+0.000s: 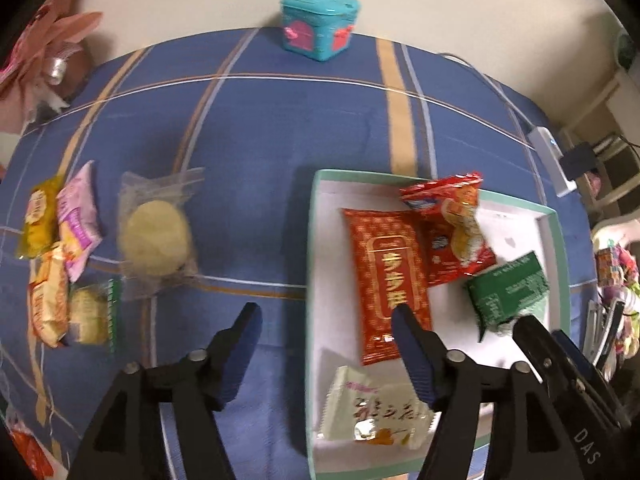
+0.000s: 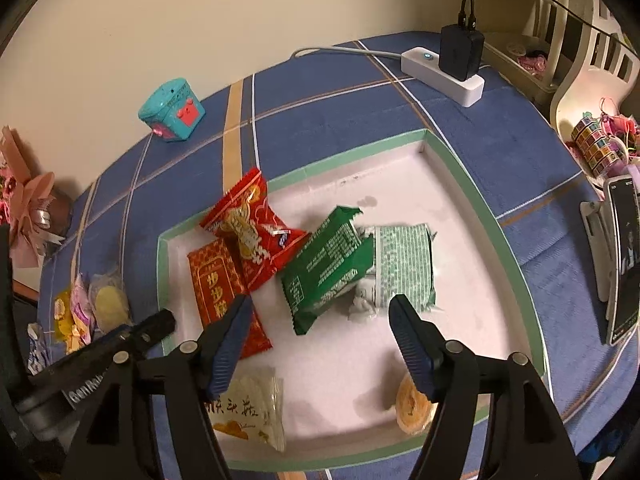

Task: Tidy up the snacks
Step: 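Move both tools back to the snack pile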

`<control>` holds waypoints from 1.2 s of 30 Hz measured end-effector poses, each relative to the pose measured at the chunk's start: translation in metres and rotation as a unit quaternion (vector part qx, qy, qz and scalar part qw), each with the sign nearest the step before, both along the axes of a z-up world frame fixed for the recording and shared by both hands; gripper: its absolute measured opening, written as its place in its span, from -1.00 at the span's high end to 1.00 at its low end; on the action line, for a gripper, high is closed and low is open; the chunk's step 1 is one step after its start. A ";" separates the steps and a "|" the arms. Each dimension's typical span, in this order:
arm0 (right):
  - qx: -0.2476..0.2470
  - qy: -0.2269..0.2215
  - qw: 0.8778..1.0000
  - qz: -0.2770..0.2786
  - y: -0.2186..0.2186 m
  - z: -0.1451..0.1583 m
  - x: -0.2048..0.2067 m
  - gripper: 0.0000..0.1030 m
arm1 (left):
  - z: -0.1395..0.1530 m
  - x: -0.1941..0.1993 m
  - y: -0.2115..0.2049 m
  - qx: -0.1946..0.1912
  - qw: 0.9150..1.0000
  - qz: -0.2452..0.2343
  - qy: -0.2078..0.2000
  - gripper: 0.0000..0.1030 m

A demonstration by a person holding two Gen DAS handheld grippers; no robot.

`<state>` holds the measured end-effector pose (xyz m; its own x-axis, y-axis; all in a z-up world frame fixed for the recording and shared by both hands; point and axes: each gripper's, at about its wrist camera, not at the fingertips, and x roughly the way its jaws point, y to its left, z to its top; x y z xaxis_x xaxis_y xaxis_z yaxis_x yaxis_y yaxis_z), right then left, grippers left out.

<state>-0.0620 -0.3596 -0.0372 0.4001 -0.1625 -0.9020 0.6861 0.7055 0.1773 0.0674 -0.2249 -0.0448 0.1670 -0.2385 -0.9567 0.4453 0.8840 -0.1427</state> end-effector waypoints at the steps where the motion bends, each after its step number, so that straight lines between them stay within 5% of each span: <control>1: -0.001 0.005 1.000 0.002 0.002 -0.001 0.000 -0.40 | -0.001 0.001 0.002 0.003 1.000 0.004 -0.001 -0.55; 4: -0.007 0.021 1.000 0.012 0.010 -0.003 0.001 -0.42 | -0.003 0.002 0.012 0.016 1.000 0.017 -0.009 -0.72; 7: -0.014 0.030 0.999 0.016 0.016 -0.004 0.002 -0.70 | -0.005 0.002 0.021 0.025 0.999 0.027 -0.015 -0.80; 11: -0.027 0.040 0.998 0.029 0.027 -0.004 0.004 -0.72 | -0.005 0.000 0.036 0.027 0.999 0.037 -0.018 -0.98; 16: -0.041 0.053 0.997 0.043 0.038 -0.004 0.008 -0.97 | -0.005 0.000 0.049 0.035 0.998 0.045 -0.031 -1.00; 36: -0.045 0.076 0.993 0.075 0.084 0.020 0.033 -0.98 | 0.036 0.024 0.118 0.024 0.992 0.090 -0.088 -1.00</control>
